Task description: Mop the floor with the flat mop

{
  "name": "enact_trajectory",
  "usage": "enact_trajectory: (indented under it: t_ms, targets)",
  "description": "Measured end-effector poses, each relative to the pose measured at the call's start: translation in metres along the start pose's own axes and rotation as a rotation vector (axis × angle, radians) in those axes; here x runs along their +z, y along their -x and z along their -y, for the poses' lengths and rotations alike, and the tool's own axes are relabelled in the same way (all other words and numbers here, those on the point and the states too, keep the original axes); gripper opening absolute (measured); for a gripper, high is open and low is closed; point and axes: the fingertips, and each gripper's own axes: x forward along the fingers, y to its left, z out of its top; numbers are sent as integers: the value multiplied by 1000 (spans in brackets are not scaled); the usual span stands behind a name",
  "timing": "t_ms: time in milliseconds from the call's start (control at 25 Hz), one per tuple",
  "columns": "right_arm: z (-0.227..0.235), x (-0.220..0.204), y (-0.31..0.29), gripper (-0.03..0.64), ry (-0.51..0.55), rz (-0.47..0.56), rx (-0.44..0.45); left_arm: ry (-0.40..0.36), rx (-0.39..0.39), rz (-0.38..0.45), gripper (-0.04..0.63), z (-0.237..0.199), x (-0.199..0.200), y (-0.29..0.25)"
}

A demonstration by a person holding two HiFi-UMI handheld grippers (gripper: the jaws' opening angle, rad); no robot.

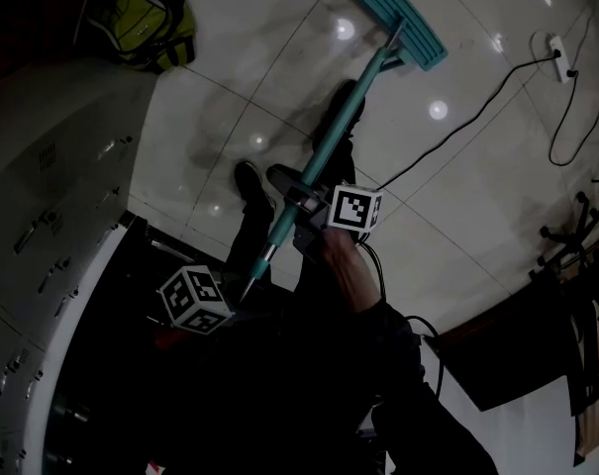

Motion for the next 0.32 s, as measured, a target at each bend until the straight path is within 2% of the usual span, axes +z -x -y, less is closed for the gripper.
enact_trajectory:
  t_ms: [320]
  targets:
    - [-3,-17,-3,124,-26,-17,-9,7,-2,0,140,4,-14,2]
